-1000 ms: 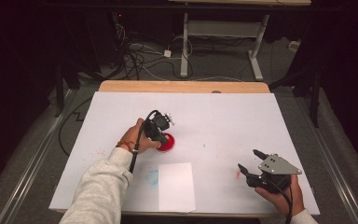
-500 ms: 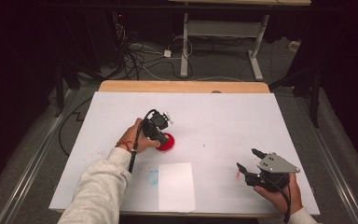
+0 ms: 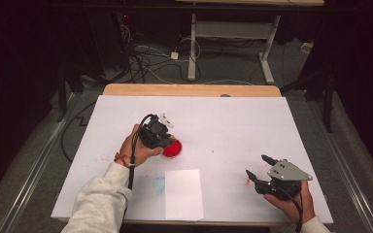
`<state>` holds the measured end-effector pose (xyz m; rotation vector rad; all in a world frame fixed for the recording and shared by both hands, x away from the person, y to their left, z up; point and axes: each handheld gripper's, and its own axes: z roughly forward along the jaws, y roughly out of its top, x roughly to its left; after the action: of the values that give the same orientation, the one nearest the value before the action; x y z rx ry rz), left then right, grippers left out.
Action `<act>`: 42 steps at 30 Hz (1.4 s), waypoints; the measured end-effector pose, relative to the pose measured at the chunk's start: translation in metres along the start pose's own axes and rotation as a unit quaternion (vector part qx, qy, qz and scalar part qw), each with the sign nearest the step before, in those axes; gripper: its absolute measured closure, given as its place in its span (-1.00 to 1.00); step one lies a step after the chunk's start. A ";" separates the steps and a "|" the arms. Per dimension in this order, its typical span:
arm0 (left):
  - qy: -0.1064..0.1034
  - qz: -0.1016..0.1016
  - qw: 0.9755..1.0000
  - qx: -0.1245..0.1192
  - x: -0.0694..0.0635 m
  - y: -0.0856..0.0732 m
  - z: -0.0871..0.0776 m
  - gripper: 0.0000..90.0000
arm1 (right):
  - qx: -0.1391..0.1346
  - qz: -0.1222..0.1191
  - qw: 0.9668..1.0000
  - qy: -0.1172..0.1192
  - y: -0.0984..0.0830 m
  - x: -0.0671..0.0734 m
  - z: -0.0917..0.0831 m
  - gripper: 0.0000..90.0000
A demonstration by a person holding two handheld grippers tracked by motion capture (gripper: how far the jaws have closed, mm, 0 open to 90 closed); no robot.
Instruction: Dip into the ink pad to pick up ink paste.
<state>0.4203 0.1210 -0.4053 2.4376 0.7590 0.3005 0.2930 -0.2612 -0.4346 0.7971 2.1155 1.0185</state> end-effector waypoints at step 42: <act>-0.008 0.057 0.998 -0.030 -0.049 -0.028 -0.038 0.64 | 0.004 0.005 1.000 0.000 -0.003 -0.001 -0.003 -0.31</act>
<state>0.3544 0.1289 -0.3926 2.4275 0.5957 0.3417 0.2907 -0.2646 -0.4358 0.8123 2.1191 1.0142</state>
